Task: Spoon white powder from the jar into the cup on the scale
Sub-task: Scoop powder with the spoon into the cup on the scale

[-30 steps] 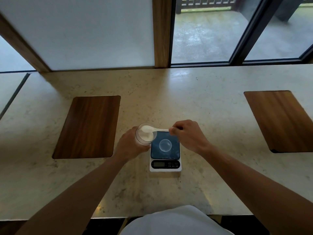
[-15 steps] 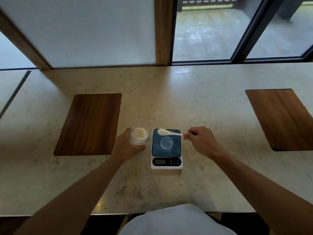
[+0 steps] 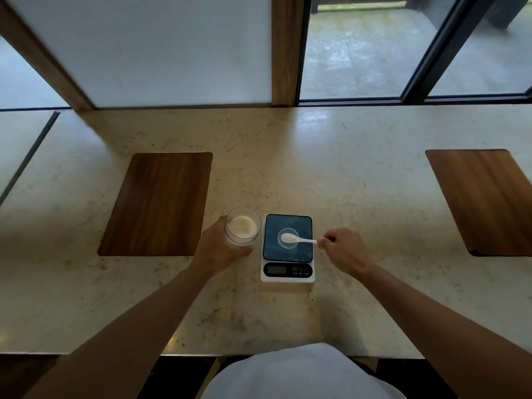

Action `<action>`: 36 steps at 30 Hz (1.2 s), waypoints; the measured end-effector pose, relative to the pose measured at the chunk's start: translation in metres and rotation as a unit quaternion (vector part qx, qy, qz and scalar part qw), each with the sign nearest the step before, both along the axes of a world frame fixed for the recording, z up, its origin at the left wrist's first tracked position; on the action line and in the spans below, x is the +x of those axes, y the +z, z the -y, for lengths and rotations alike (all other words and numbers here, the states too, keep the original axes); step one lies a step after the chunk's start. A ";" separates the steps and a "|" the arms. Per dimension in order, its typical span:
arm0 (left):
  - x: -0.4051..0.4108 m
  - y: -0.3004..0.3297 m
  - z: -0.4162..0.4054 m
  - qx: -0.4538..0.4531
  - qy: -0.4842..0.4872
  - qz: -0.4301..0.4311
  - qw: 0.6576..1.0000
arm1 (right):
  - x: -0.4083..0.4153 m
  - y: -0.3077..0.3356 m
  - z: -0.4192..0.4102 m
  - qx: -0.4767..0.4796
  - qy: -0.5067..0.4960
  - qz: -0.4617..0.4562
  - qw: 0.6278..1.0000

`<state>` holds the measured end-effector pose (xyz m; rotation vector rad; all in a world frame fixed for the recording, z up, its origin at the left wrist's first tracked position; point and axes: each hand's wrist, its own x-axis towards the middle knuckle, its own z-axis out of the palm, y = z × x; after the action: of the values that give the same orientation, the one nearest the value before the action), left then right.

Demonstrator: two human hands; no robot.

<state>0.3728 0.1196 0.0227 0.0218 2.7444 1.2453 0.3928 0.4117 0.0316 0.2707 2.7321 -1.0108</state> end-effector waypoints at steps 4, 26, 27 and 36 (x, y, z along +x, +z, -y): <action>0.000 0.001 0.001 0.000 -0.008 -0.004 1.000 | -0.002 -0.005 0.004 0.015 0.002 0.001 1.000; -0.005 0.001 -0.005 -0.010 -0.008 -0.001 1.000 | -0.002 0.003 0.009 0.104 0.091 -0.096 0.986; -0.005 0.001 -0.006 -0.011 -0.010 0.000 1.000 | -0.001 0.003 0.009 0.104 0.092 -0.100 0.985; -0.006 -0.001 -0.010 -0.015 -0.017 0.003 1.000 | 0.004 0.010 0.006 0.107 0.123 -0.120 0.979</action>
<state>0.3669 0.1297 0.0217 0.0607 2.7466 1.1929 0.3967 0.4059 0.0412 -0.1666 2.9965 -0.7262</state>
